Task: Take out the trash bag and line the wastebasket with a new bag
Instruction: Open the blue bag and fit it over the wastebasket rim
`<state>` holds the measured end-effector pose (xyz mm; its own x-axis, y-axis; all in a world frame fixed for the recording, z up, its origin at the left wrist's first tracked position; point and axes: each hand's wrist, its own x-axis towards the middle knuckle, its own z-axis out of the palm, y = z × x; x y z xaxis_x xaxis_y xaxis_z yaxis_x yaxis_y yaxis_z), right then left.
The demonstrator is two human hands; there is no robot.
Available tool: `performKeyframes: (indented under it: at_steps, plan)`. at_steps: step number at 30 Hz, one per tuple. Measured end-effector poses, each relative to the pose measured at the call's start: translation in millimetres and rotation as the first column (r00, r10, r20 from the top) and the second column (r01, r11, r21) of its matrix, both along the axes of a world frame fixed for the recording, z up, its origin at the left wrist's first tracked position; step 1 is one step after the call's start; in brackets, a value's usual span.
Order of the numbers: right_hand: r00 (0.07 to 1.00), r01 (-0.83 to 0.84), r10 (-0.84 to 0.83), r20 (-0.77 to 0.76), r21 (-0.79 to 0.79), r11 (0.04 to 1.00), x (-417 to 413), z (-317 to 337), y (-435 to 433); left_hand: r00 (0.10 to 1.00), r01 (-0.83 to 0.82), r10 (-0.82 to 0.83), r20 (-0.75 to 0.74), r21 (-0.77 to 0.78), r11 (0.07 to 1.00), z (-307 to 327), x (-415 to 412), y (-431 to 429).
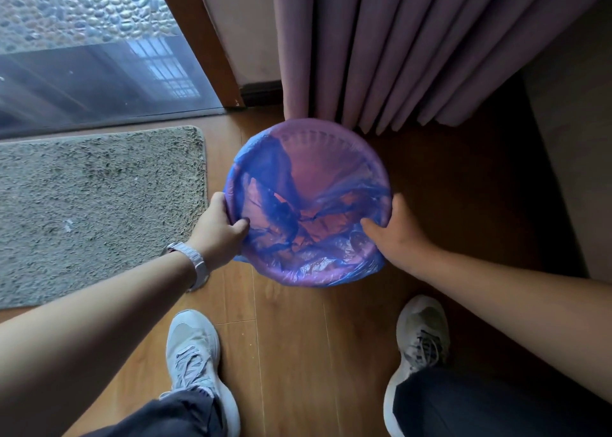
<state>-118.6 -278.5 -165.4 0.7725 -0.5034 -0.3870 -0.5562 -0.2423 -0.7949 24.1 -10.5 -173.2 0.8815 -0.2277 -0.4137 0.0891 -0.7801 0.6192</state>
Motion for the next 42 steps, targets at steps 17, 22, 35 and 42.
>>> performKeyframes:
  at_steps: [17,22,35,42]
  plan:
    - [0.972,-0.220,0.219,-0.089,-0.001,0.975,-1,-17,1,0.948,-0.318,0.310,-0.069,-0.160,0.935,-2,11,-17]
    - [0.870,-0.473,0.481,-0.108,0.095,0.876,1,-20,-5,0.935,-0.352,0.339,-0.101,-0.161,0.922,0,11,-20]
    - [0.876,-0.468,0.477,-0.074,-0.367,0.804,-5,-8,-13,0.926,-0.371,0.340,-0.161,-0.231,0.900,3,13,-24]
    - [0.668,-0.502,0.744,-0.015,-0.747,0.435,9,26,-21,0.917,-0.011,-0.038,0.398,0.120,0.993,15,6,-11]
